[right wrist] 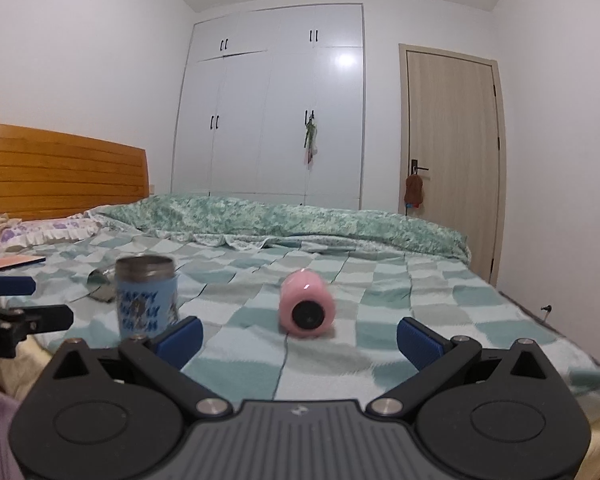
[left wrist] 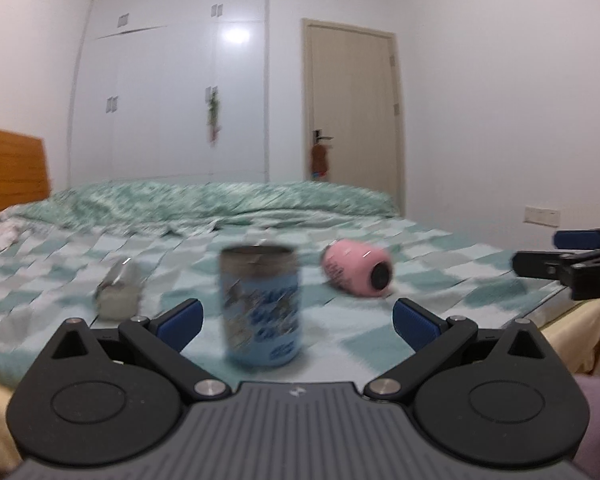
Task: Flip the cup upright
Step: 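Move the right gripper toward the lying pink cup and close around it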
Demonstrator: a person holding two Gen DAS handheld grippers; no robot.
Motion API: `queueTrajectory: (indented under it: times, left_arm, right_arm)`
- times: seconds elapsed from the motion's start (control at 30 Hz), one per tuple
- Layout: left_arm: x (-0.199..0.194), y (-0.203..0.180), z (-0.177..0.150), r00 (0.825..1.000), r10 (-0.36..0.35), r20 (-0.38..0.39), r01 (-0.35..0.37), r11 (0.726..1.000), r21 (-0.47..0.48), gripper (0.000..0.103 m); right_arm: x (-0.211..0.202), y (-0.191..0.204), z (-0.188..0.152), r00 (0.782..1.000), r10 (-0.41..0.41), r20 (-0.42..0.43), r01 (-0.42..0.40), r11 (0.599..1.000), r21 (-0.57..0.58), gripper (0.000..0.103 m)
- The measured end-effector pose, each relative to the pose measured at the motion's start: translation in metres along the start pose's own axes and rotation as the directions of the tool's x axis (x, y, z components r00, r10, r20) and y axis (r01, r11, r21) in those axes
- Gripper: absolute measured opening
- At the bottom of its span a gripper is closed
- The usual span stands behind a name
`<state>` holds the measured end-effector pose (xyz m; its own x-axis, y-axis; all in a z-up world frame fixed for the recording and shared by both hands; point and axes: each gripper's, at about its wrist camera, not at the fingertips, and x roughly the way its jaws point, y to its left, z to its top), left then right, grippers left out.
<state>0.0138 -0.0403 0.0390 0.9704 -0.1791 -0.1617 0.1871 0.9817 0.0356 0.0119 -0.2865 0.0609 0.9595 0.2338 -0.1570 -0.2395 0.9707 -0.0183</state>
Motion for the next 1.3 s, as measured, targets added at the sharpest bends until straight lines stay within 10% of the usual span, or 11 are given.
queueTrajectory:
  times: [0.6,1.3]
  left_arm:
    - [0.121,-0.094,0.049,0.970,-0.240,-0.036,0.243,0.962,0.127,0.103]
    - [0.262,-0.073,0.043,0.954,-0.247,-0.170,0.273,0.949,0.158,0.103]
  right_arm:
    - [0.065,-0.089,0.039,0.990,-0.096,-0.099,0.096,0.995,-0.011,0.103]
    - [0.216,-0.118,0.043,0.961,-0.051,-0.272,0.047,0.999,-0.019,0.103]
